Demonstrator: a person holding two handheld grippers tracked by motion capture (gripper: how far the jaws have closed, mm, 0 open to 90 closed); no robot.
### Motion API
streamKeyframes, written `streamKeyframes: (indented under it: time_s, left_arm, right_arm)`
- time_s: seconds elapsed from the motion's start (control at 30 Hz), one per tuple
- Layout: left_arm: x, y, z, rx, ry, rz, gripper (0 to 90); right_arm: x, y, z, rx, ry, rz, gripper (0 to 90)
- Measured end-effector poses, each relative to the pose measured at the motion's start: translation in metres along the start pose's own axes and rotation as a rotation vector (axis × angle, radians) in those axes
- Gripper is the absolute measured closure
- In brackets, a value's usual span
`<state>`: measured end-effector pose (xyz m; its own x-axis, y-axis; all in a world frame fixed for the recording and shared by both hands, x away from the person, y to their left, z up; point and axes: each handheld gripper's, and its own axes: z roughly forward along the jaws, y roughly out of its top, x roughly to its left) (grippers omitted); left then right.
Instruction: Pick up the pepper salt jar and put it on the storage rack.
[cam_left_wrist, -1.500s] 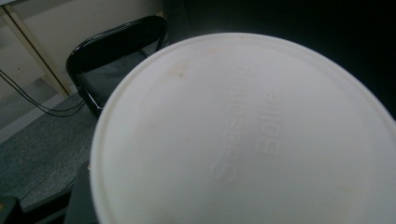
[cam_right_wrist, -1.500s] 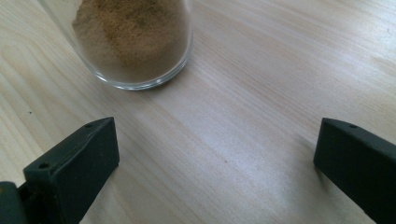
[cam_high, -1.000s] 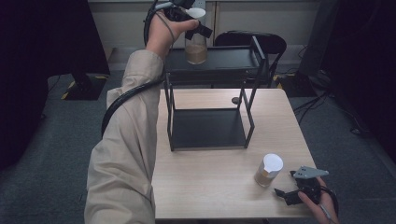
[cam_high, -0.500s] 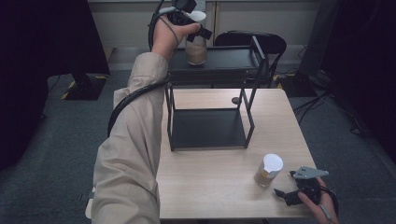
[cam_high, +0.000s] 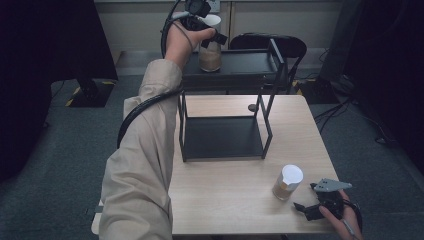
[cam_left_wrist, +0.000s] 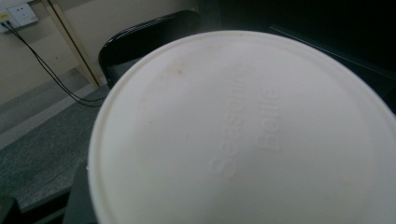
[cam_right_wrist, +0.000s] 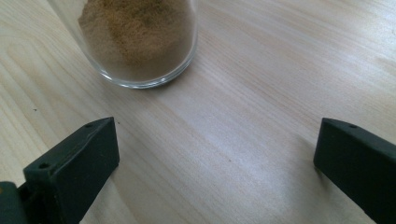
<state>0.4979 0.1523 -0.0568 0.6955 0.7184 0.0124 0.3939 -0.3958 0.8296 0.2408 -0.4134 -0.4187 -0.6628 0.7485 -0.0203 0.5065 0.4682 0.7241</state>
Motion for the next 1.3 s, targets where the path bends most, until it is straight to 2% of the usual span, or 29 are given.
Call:
streamKeyframes:
  time_s: [0.13,0.23,0.27,0.3,0.37,0.47,0.77,0.9,1.13,1.3]
  left_arm:
    - [-0.001,-0.002,-0.001,-0.005,0.008,-0.009,34.4]
    - [-0.003,-0.004,-0.001,0.006,0.027,-0.024,26.1]
    - [-0.004,-0.005,-0.001,0.011,0.036,-0.032,18.7]
    - [-0.005,-0.006,-0.001,0.011,0.047,-0.038,18.7]
    - [-0.006,-0.014,-0.005,-0.022,0.051,-0.058,10.8]
    - [-0.008,-0.017,-0.008,-0.025,0.053,-0.058,6.3]
    - [-0.006,-0.040,-0.022,-0.072,0.016,-0.079,0.8]
    - [-0.006,-0.048,-0.030,-0.095,-0.014,-0.064,0.9]
    - [-0.010,-0.063,-0.039,-0.120,-0.038,-0.064,1.0]
    - [-0.011,-0.077,-0.045,-0.148,-0.072,-0.065,1.1]
  right_arm:
    - [0.000,0.000,0.000,0.000,0.000,0.000,0.0]
    - [0.000,0.000,0.000,0.000,0.000,0.000,0.0]
    - [0.000,0.000,0.000,0.000,0.000,0.000,0.0]
    - [0.000,0.000,0.000,0.000,0.000,0.000,0.0]
    - [0.000,0.000,0.000,0.000,0.000,0.000,0.0]
    - [0.000,0.000,0.000,0.000,0.000,0.000,0.0]
    - [0.000,0.000,0.000,0.000,0.000,0.000,0.0]
    - [0.000,0.000,0.000,0.000,-0.001,0.000,0.0]
    - [0.000,0.000,0.000,0.000,-0.001,0.000,0.0]
    - [0.000,0.000,0.000,0.000,-0.001,0.000,0.0]
